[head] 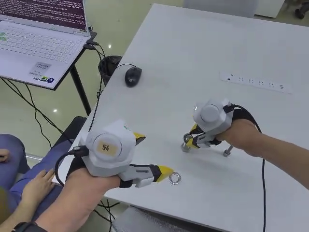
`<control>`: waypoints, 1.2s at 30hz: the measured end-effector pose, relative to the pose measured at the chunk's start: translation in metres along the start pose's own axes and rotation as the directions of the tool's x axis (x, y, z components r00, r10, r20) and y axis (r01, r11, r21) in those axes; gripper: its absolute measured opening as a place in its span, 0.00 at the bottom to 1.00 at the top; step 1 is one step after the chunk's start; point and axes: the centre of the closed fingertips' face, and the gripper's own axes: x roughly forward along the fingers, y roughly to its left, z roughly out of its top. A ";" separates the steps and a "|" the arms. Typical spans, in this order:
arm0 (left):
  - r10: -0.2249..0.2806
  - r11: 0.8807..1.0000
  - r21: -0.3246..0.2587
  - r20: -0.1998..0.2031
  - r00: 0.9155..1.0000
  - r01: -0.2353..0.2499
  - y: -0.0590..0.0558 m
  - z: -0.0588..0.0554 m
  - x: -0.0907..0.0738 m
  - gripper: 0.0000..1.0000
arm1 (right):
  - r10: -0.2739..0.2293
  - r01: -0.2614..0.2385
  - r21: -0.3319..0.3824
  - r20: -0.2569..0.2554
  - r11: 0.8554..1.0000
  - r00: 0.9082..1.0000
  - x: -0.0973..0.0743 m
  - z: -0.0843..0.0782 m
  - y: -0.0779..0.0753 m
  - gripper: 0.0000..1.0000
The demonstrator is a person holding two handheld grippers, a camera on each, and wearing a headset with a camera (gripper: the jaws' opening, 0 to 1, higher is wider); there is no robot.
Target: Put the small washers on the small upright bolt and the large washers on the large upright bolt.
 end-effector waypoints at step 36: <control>-0.011 1.000 -0.010 -0.011 1.000 0.011 -0.004 -0.007 0.004 0.64 | 0.010 -0.009 0.015 -0.098 1.000 0.995 0.019 -0.005 0.006 0.24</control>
